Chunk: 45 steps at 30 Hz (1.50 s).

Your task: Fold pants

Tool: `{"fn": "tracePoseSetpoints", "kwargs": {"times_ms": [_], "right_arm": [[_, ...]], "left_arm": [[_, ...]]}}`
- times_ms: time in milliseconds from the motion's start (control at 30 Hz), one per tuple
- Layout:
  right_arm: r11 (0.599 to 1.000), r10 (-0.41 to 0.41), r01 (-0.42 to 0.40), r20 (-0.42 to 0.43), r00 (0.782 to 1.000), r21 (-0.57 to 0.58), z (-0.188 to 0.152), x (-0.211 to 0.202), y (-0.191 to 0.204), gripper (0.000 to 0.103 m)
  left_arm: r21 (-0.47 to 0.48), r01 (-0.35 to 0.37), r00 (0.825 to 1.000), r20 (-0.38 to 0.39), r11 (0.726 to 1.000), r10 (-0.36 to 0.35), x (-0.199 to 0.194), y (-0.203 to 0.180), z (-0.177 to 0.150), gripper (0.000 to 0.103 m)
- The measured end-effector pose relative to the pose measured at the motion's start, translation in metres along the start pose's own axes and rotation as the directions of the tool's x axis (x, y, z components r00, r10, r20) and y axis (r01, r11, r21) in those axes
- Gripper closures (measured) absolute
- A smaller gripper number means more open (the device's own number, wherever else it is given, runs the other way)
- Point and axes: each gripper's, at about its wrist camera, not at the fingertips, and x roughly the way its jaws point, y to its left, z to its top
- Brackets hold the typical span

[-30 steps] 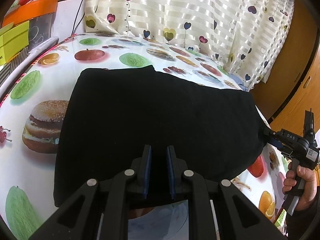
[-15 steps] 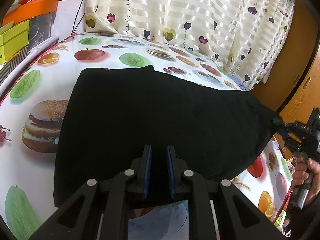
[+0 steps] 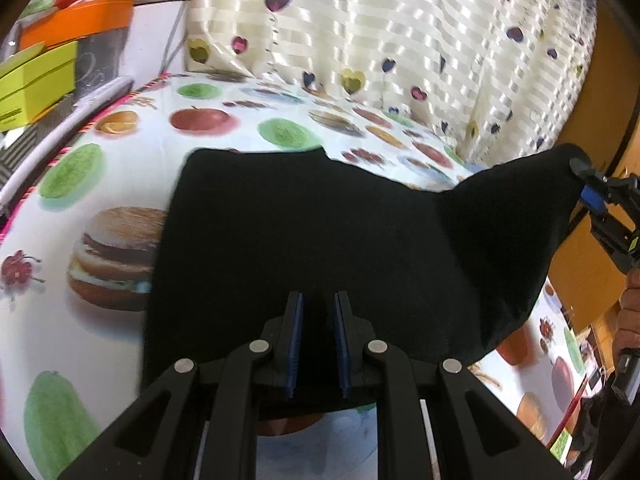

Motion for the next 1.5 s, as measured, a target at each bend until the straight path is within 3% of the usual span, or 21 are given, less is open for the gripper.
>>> {"fn": "tracePoseSetpoints", "kwargs": {"times_ms": [200,333,533,667,767,833,933,1067,1100,1367,1500], "right_arm": [[0.982,0.108,-0.123,-0.108,0.988,-0.143,-0.009,0.041,0.065,0.084],[0.960,0.139,-0.184,-0.215,0.967,-0.211,-0.030,0.074,0.097,0.084],[0.933,0.120,-0.239,-0.391,0.912,-0.271,-0.074,0.131,0.126,0.083],[0.919,0.084,-0.261,-0.499,0.863,-0.295,-0.103,0.160,0.133,0.072],[0.914,0.111,-0.306,-0.562,0.820,-0.267,-0.115,0.169,0.134,0.070],[0.903,0.130,-0.329,-0.554,0.822,-0.276,-0.115,0.161,0.134,0.070],[0.897,0.178,-0.351,-0.507,0.843,-0.269,-0.104,0.140,0.127,0.070],[0.931,0.135,-0.259,-0.415,0.900,-0.258,-0.089,0.118,0.098,0.069],[0.942,0.115,-0.228,-0.400,0.909,-0.248,-0.088,0.114,0.087,0.069],[0.984,0.021,-0.083,-0.358,0.933,-0.158,-0.090,0.092,0.029,0.069],[0.983,-0.002,-0.063,-0.358,0.934,-0.170,-0.094,0.093,0.023,0.069]], "left_arm": [[-0.073,-0.049,0.998,0.040,0.996,0.052,-0.015,0.029,0.002,0.086],[-0.125,-0.079,0.995,0.050,0.989,0.086,-0.023,0.050,-0.002,0.086],[-0.188,-0.123,0.989,0.055,0.974,0.135,-0.034,0.076,-0.010,0.086],[-0.212,-0.141,0.987,0.051,0.967,0.155,-0.037,0.087,-0.014,0.086],[-0.226,-0.139,0.986,0.054,0.964,0.155,-0.039,0.091,-0.015,0.086],[-0.232,-0.128,0.987,0.062,0.964,0.145,-0.042,0.094,-0.013,0.086],[-0.226,-0.094,0.990,0.084,0.970,0.115,-0.047,0.092,-0.010,0.085],[-0.201,-0.024,0.993,0.108,0.979,0.046,-0.046,0.082,-0.003,0.055],[-0.190,-0.005,0.994,0.107,0.982,0.026,-0.043,0.079,-0.001,0.053],[-0.118,0.053,0.998,0.039,0.992,-0.049,-0.013,0.056,0.009,0.051],[-0.098,0.031,0.999,0.022,0.995,-0.029,-0.008,0.050,0.007,0.045]]}}
